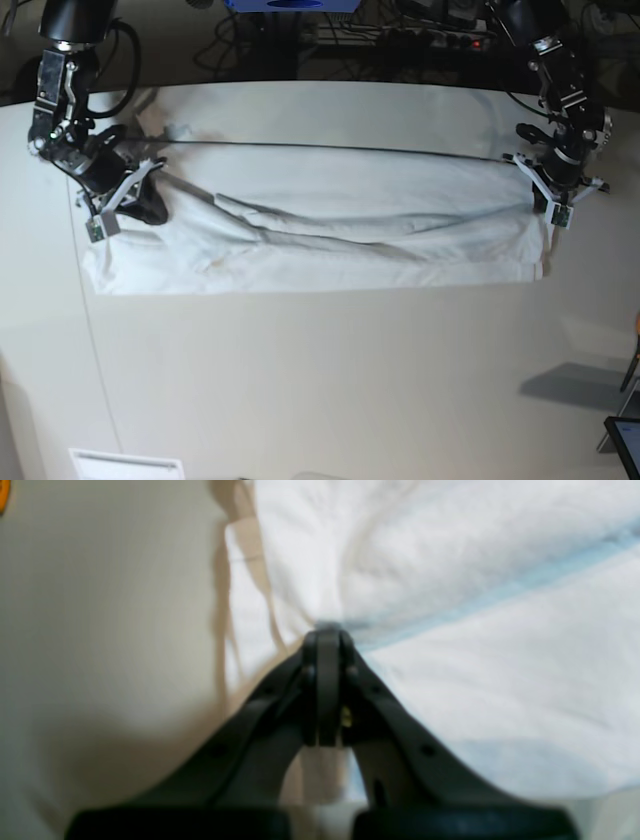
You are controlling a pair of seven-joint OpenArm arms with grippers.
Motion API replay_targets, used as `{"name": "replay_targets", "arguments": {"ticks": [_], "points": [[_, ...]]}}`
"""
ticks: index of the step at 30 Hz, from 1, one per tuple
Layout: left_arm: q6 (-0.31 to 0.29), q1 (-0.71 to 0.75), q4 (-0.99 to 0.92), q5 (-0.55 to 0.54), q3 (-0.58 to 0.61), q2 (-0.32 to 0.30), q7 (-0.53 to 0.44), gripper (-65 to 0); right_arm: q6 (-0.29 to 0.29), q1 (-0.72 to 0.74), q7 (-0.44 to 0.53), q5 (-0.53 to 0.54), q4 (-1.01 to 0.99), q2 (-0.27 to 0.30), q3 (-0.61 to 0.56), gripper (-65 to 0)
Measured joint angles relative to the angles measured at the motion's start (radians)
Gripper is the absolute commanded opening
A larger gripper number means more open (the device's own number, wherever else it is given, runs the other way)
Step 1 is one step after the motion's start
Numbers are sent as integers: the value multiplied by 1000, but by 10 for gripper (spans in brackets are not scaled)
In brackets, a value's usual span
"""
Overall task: Fold the T-shirt properly
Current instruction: 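Hold both strip ends and pull them apart to flatten the strip, then release the strip end with the left gripper and regrasp its end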
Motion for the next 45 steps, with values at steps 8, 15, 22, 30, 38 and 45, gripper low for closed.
{"name": "replay_targets", "arguments": {"ticks": [8, 15, 22, 30, 38, 45], "points": [[2, 9, 101, 1, -11, -3, 12, -650, 0, 2, 0, -3, 1, 0, 0, -646], [-1, -6, 129, -18, -189, -7, 104, -645, -5, 0, 1, -3, 0, 0, 0, -646], [-49, -72, 71, -372, -309, -143, 347, -571, -8, 0, 3, -3, 0, 1, 0, -644], [-50, -61, -38, -597, -315, -198, 362, -299, -8, 0, 3, -3, 0, 2, 0, -643], [-37, -64, -311, -824, -311, -271, 368, -264, -8, 0, 3, -3, 0, 2, 0, -643], [-37, -64, -373, -982, -311, -309, 423, -158, -8, 0, 4, -3, 0, 2, 0, -643]]}}
